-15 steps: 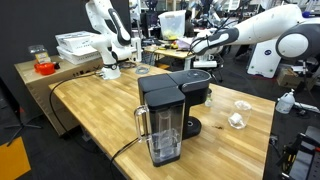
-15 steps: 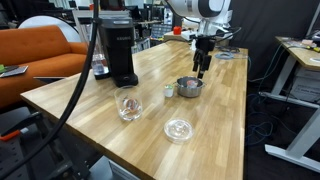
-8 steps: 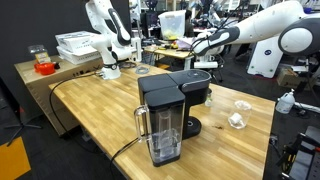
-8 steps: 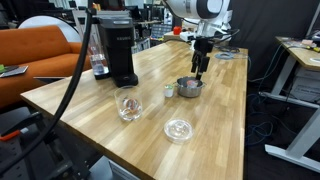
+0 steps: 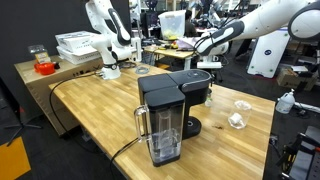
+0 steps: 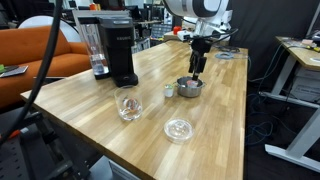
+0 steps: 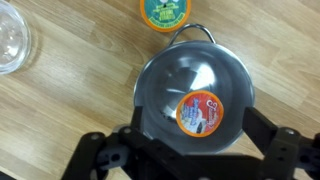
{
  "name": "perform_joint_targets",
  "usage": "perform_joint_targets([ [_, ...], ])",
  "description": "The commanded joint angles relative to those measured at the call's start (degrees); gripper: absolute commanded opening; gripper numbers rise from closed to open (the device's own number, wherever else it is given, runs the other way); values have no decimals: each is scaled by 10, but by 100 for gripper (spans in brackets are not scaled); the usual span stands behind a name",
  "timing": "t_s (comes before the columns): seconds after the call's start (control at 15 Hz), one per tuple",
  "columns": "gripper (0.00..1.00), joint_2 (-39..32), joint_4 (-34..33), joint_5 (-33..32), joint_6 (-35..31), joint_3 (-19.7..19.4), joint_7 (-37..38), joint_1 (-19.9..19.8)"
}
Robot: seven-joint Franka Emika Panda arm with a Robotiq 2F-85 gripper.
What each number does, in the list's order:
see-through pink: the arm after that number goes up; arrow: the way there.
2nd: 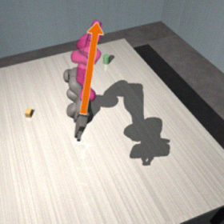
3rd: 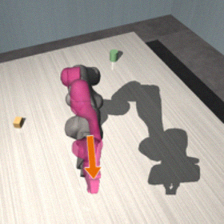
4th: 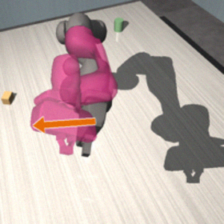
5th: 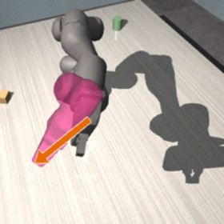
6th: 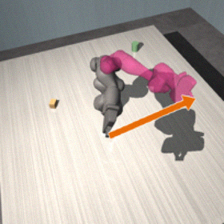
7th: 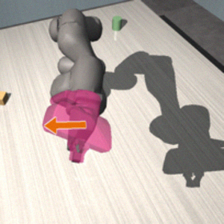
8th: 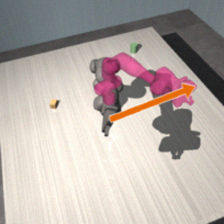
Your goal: Take the cup out of the pot and put it on the table
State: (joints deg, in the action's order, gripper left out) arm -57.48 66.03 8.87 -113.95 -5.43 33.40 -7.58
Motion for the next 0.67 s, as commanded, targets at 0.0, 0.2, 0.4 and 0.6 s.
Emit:
perform_joint_targets([
  [0.0,100,2,4,7,-1,-8,-4,4],
  [0.2,100,7,13,7,-6,-8,-4,6],
  [0.4,100,7,13,6,-4,-9,-2,6],
  [0.6,100,6,15,6,-4,-10,-2,7],
])
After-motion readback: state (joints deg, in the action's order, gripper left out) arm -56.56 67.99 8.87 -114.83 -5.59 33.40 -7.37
